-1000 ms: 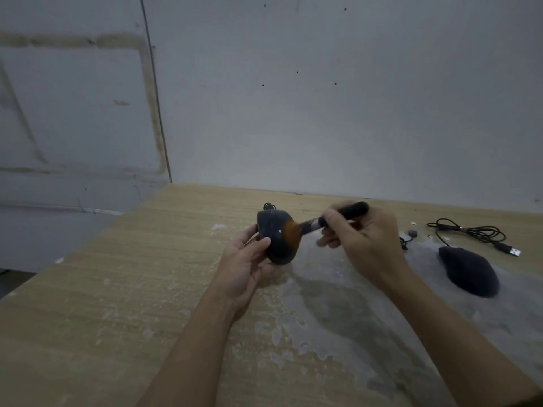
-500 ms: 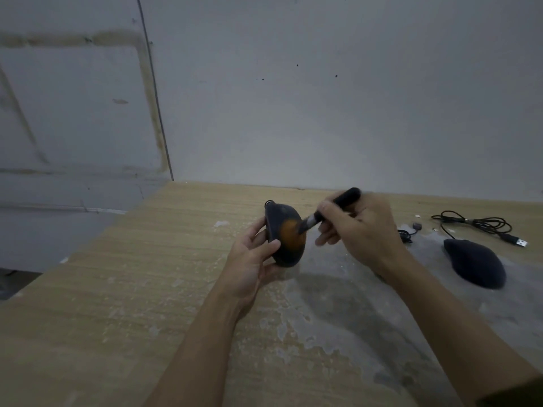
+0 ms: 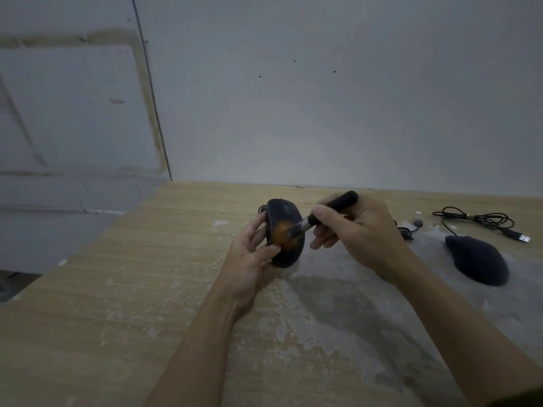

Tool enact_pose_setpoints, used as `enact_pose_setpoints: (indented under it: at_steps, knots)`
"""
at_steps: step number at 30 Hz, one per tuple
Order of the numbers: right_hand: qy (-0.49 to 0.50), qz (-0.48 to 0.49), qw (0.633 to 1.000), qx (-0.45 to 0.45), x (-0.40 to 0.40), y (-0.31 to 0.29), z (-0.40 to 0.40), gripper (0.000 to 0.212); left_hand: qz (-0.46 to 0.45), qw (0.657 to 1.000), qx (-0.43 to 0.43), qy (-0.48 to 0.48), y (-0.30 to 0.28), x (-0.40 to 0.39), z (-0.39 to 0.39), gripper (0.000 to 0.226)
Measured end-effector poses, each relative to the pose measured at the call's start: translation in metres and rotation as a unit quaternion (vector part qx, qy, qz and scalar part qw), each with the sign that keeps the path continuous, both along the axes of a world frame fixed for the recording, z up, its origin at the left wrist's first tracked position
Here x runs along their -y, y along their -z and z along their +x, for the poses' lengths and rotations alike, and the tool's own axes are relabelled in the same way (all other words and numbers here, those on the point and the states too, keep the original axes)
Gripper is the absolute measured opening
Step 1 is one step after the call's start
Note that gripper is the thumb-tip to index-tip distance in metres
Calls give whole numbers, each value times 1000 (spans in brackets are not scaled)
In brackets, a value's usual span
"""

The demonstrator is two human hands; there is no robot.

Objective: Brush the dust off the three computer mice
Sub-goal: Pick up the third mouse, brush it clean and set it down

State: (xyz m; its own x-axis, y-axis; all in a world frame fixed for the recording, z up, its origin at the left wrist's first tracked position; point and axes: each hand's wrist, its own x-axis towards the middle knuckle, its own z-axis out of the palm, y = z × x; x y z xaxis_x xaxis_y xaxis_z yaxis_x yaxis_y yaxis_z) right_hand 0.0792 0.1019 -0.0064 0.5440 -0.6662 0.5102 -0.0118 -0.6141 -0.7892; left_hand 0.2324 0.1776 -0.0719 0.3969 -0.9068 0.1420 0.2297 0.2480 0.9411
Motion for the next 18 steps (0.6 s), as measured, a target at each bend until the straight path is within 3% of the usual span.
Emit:
enact_pose_setpoints:
  at_steps: [4,7,11,15,18]
  knots:
    - [40,-42,998,40,0,1,1,18,8,1000,24,0,0,0,-1,65]
    - [-30,14,999,2,-3,0,1,15,11,1000,26,10,1,-1,-3,66]
    - [55,-28,996,59,2,0,1,17,15,999,37,21,1,-1,-4,64]
    - [-36,43,998,35,-1,3,1,10,10,1000,15,22,4,-3,-1,63]
    - [-47,44,998,9,0,2,1,9,16,999,42,11,4,-2,-6,58]
